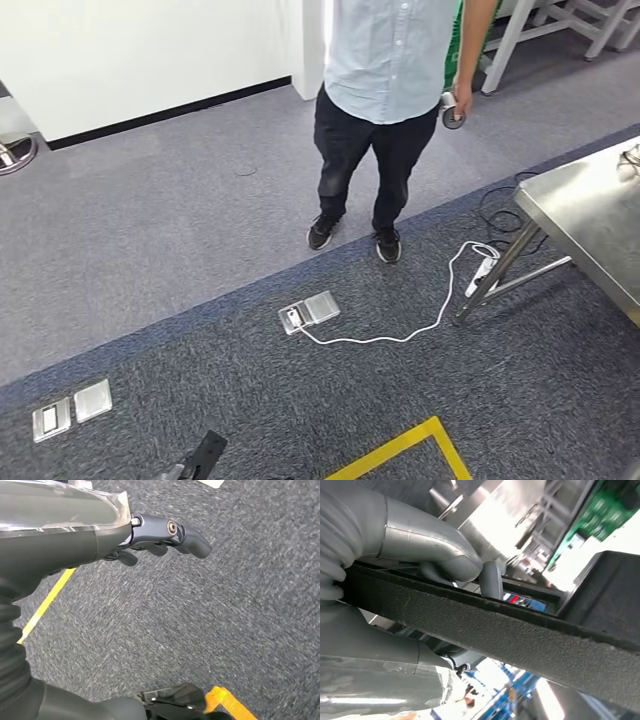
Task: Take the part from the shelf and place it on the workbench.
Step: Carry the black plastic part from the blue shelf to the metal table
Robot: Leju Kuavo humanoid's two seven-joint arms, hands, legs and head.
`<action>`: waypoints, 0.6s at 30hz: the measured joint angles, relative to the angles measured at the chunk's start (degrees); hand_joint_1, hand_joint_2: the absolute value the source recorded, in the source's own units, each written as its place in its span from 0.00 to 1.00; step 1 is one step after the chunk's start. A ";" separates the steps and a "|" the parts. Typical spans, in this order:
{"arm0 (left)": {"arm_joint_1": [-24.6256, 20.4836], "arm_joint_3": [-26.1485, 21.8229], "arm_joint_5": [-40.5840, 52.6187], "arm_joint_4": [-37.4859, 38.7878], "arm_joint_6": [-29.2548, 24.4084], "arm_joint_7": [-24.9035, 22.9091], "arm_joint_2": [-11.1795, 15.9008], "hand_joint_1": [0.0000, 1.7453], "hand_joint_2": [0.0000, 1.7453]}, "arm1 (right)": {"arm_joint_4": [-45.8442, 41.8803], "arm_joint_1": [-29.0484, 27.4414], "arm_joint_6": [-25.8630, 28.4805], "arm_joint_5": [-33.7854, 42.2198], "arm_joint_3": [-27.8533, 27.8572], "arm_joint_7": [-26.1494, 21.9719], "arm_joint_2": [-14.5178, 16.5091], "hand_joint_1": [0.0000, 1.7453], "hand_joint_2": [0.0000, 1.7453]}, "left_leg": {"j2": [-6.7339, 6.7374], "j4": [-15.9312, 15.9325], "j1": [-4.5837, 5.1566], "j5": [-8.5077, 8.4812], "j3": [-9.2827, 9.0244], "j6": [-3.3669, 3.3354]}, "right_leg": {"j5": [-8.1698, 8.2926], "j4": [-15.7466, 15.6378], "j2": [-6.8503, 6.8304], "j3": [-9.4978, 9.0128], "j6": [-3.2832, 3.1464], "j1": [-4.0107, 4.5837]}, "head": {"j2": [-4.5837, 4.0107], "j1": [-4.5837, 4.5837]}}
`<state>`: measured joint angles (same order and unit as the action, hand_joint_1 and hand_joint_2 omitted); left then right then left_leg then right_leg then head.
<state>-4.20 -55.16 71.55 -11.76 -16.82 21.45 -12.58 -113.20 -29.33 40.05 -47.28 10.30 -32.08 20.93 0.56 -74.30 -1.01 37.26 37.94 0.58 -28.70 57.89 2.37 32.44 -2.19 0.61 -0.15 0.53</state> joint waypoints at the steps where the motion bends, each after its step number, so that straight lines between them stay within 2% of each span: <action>1: 0.02 -0.01 -0.01 0.00 -0.01 -0.02 0.05 0.00 1.00 | 0.12 0.00 0.00 0.06 0.01 0.01 0.01 1.00 1.00 | -0.21 2.43 -0.04 -2.29 -0.60 -0.06 | -0.21 0.04 0.91 -0.37 0.10 -0.03 | 0.00 -0.01; 2: 0.01 -0.01 0.00 0.00 -0.03 -0.06 0.12 0.00 1.00 | 0.24 0.01 -0.01 0.14 0.01 0.02 0.01 1.00 1.00 | -0.99 6.16 -0.12 -4.92 -1.82 -0.12 | -0.50 0.14 1.74 -0.71 0.27 -0.08 | 0.01 0.00; 3: 0.01 -0.02 0.01 0.00 -0.03 -0.10 0.17 0.00 1.00 | 0.34 0.04 -0.01 0.22 0.02 0.03 0.01 1.00 1.00 | -2.29 9.58 -0.27 -6.85 -3.09 -0.16 | -0.83 0.38 2.49 -0.92 0.53 -0.06 | 0.01 -0.03; 4: 0.01 -0.03 0.01 0.00 -0.05 -0.15 0.22 0.00 1.00 | 0.42 0.08 -0.01 0.31 0.02 0.03 0.00 1.00 1.00 | -3.52 12.25 -0.38 -7.86 -4.13 -0.21 | -1.08 0.66 3.19 -0.91 0.81 -0.08 | 0.01 -0.05; 5: 0.02 -0.05 -0.01 0.00 -0.07 -0.20 0.26 0.00 1.00 | 0.48 0.09 -0.01 0.44 0.02 0.02 0.00 1.00 1.00 | -4.50 13.68 -0.40 -8.05 -4.68 -0.28 | -1.24 0.88 3.80 -0.72 1.12 -0.16 | 0.01 -0.08; 6: 0.02 -0.08 -0.02 0.00 -0.08 -0.22 0.27 0.00 1.00 | 0.50 0.04 -0.01 0.57 0.02 0.02 0.00 1.00 1.00 | -4.81 14.03 -0.34 -7.69 -4.89 -0.40 | -1.28 1.00 4.37 -0.49 1.42 -0.27 | 0.00 -0.08; 7: -0.02 -0.11 -0.04 0.00 -0.10 -0.23 0.28 0.00 1.00 | 0.50 -0.05 -0.01 0.68 0.02 0.02 -0.01 1.00 1.00 | -4.42 14.31 -0.29 -7.52 -5.01 -0.60 | -1.29 1.01 4.92 -0.29 1.68 -0.43 | 0.00 -0.07; 8: -0.11 -0.14 -0.03 0.00 -0.10 -0.24 0.30 0.00 1.00 | 0.50 -0.17 0.00 0.78 0.03 0.02 -0.01 1.00 1.00 | -3.88 14.48 -0.30 -7.54 -5.11 -0.85 | -1.48 1.14 4.81 -0.19 1.97 -0.51 | 0.00 -0.08; 10: -0.27 -0.17 0.09 0.00 -0.10 -0.18 0.30 0.00 1.00 | 0.45 -0.17 0.01 0.89 0.03 -0.04 -0.02 1.00 1.00 | -2.68 14.92 -0.51 -7.51 -5.55 -1.42 | -3.01 3.52 2.49 0.89 2.63 -0.49 | 0.00 -0.28; 12: -0.19 -0.20 0.19 0.00 -0.09 -0.15 0.32 0.00 1.00 | 0.39 0.05 0.02 0.97 0.01 -0.13 -0.04 1.00 1.00 | -1.26 15.09 -0.55 -7.22 -5.99 -1.83 | -5.90 9.92 -0.60 4.18 3.32 -0.66 | 0.00 -0.45; 13: -0.07 -0.22 0.20 0.00 -0.08 -0.16 0.34 0.00 1.00 | 0.39 0.09 0.02 1.01 -0.01 -0.15 -0.05 1.00 1.00 | -0.48 15.09 -0.54 -7.00 -6.16 -1.91 | -7.02 13.50 -1.30 6.20 3.60 -0.86 | 0.00 -0.45; 14: 0.02 -0.26 0.20 0.00 -0.07 -0.17 0.37 0.00 1.00 | 0.39 0.06 0.02 1.06 0.00 -0.15 -0.06 1.00 1.00 | 0.27 15.08 -0.55 -6.74 -6.38 -1.90 | -7.25 15.84 -1.66 7.70 3.83 -1.07 | 0.00 -0.44; 15: 0.05 -0.28 0.20 0.00 -0.06 -0.17 0.39 0.00 1.00 | 0.39 0.00 0.02 1.09 0.01 -0.15 -0.06 1.00 1.00 | 0.95 15.08 -0.56 -6.45 -6.69 -1.79 | -6.34 16.10 -1.90 8.19 3.99 -1.24 | 0.00 -0.44; 16: 0.05 -0.31 0.19 0.00 -0.06 -0.17 0.40 0.00 1.00 | 0.39 -0.03 0.02 1.11 0.02 -0.14 -0.06 1.00 1.00 | 1.59 15.08 -0.58 -6.13 -7.10 -1.65 | -4.45 14.18 -2.23 7.60 4.02 -1.35 | 0.00 -0.45; 17: 0.02 -0.32 0.19 0.00 -0.05 -0.16 0.40 0.00 1.00 | 0.37 -0.04 0.02 1.13 0.03 -0.14 -0.06 1.00 1.00 | 2.17 15.10 -0.58 -5.78 -7.61 -1.48 | -2.00 10.47 -2.94 6.07 3.93 -1.35 | 0.00 -0.45; 18: 0.02 -0.33 0.19 0.00 -0.04 -0.14 0.40 0.00 1.00 | 0.33 -0.02 0.01 1.11 0.02 -0.14 -0.06 1.00 1.00 | 2.71 15.19 -0.53 -5.44 -8.09 -1.28 | -0.29 6.90 -4.28 4.44 3.74 -1.12 | 0.00 -0.46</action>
<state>-4.17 -55.49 71.74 -11.76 -16.86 21.31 -12.17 -112.86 -29.35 40.05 -46.17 10.32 -32.22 20.87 3.27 -59.11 -1.54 31.82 29.84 -0.71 -28.99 64.78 -1.91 36.88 1.55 -0.50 -0.15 0.07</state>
